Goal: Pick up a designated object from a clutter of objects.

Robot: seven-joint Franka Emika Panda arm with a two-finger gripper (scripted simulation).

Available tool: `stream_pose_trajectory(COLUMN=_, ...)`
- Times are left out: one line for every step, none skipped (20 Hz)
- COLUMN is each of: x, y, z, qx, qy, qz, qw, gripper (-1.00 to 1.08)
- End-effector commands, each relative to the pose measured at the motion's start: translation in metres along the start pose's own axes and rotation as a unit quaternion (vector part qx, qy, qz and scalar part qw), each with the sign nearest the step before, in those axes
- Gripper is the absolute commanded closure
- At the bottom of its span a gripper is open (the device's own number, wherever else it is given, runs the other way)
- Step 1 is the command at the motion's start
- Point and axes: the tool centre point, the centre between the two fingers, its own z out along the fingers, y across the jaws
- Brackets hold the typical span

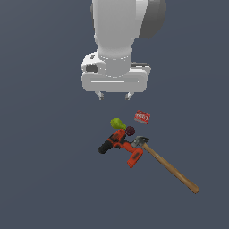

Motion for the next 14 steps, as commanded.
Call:
stream_pose_trajectory(x=0.0, y=0.0, z=0.0, qx=0.0, qy=0.0, qz=0.0, qw=1.0, gripper=-0.92)
stream_pose_trajectory(x=0.0, y=0.001, z=0.0, qx=0.0, qy=0.0, qz=0.001, qw=1.0, gripper=-0.92)
stream_pose_trajectory(x=0.0, y=0.002, z=0.001, qx=-0.001, qy=-0.001, qz=0.002, qw=1.0, gripper=-0.92)
stream_pose_trajectory(x=0.0, y=0.004, z=0.002, qx=-0.002, qy=-0.002, qz=0.005, qw=1.0, gripper=-0.92)
stream_pose_trajectory(x=0.0, y=0.008, z=0.004, qx=-0.003, qy=-0.004, qz=0.009, qw=1.0, gripper=-0.92)
stream_pose_trajectory(x=0.0, y=0.012, z=0.006, qx=-0.005, qy=-0.006, qz=0.013, qw=0.9999, gripper=-0.92)
stream_pose_trajectory(x=0.0, y=0.016, z=0.008, qx=-0.006, qy=-0.008, qz=0.018, qw=0.9998, gripper=-0.92)
stream_pose_trajectory(x=0.0, y=0.02, z=0.01, qx=-0.008, qy=-0.009, qz=0.021, qw=0.9997, gripper=-0.92)
stream_pose_trajectory(x=0.0, y=0.022, z=0.011, qx=-0.009, qy=-0.011, qz=0.024, qw=0.9996, gripper=-0.92)
stream_pose_trajectory(x=0.0, y=0.024, z=0.012, qx=-0.009, qy=-0.011, qz=0.025, qw=0.9996, gripper=-0.92)
stream_pose_trajectory(x=0.001, y=0.024, z=0.013, qx=-0.01, qy=-0.011, qz=0.025, qw=0.9996, gripper=-0.92)
stream_pose_trajectory(x=0.001, y=0.024, z=0.012, qx=-0.009, qy=-0.011, qz=0.025, qw=0.9996, gripper=-0.92)
stream_pose_trajectory(x=0.0, y=0.023, z=0.012, qx=-0.009, qy=-0.011, qz=0.025, qw=0.9996, gripper=-0.92)
stream_pose_trajectory(x=0.0, y=0.023, z=0.012, qx=-0.009, qy=-0.011, qz=0.025, qw=0.9996, gripper=-0.92)
